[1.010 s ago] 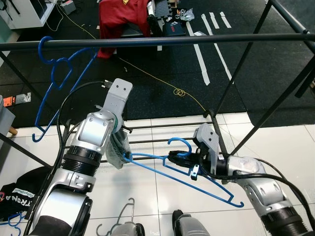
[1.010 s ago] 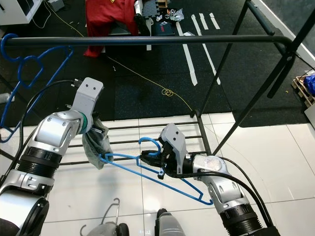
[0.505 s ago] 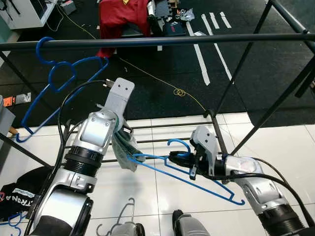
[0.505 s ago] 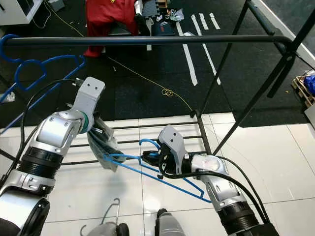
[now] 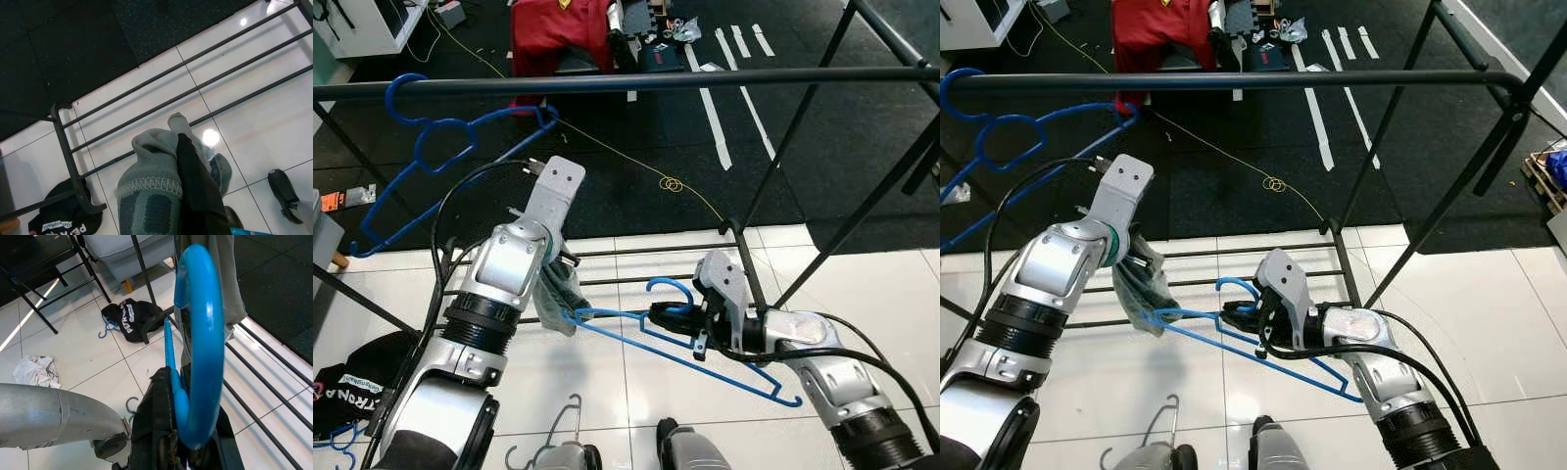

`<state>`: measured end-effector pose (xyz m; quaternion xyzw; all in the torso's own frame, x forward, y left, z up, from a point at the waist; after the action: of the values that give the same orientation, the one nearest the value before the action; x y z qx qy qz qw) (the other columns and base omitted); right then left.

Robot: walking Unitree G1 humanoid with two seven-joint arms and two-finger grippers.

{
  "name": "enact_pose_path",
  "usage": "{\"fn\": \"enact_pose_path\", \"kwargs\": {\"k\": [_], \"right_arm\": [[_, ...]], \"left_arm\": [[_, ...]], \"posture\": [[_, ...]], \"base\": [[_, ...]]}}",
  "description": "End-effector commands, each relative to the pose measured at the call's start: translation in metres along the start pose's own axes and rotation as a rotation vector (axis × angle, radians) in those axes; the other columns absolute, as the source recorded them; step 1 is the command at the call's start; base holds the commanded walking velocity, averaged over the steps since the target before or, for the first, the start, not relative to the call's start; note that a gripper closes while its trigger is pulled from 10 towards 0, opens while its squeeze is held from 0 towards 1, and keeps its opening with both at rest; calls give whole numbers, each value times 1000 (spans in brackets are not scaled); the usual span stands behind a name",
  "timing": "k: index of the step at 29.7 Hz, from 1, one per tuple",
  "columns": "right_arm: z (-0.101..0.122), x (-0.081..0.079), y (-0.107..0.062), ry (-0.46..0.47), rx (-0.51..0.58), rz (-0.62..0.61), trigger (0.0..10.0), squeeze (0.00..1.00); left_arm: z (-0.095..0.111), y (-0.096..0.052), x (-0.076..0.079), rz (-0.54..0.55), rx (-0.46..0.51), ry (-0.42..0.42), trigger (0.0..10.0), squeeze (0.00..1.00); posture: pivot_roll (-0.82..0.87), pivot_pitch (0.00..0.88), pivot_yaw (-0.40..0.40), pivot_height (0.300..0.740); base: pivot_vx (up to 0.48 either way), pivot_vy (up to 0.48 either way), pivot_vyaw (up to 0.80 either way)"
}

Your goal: Hang hanger

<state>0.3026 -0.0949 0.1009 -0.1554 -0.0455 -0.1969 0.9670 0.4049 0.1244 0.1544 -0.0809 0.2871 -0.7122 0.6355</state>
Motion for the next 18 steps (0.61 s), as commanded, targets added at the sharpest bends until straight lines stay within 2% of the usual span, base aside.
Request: {"fn": "enact_pose_path", "kwargs": {"k": [1, 9, 18], "right_arm": [[-4, -1, -2, 0, -9, 5, 10000, 0], [-3, 0, -4, -12, -18, 15, 10000, 0], [-5, 3, -16, -19, -42, 12, 10000, 0]], "left_arm": [[-6, 0, -1, 3, -15, 10, 10000, 0], [-6, 0, -1, -4, -13, 17, 10000, 0], [-6, 0, 0, -12, -10, 24, 10000, 0]], "posture": [[-72, 115, 111, 740], [-72, 112, 108, 740], [-77, 110, 108, 740]], "base": [[0, 0, 0], [0, 0, 0], [0, 0, 0]]}}
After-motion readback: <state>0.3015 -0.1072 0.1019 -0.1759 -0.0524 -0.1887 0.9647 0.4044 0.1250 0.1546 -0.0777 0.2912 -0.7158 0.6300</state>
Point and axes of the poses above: a point about 5 cm out from each wrist's last joint towards the gripper, its own y axis pointing out of the wrist towards the gripper, its own z axis along the axis of the wrist's last joint, x = y × z, the point moved 5 cm from there along y, pointing out of the wrist towards the gripper, and after that the axes turned 6 degrees about -y, right-handed, at the moved point
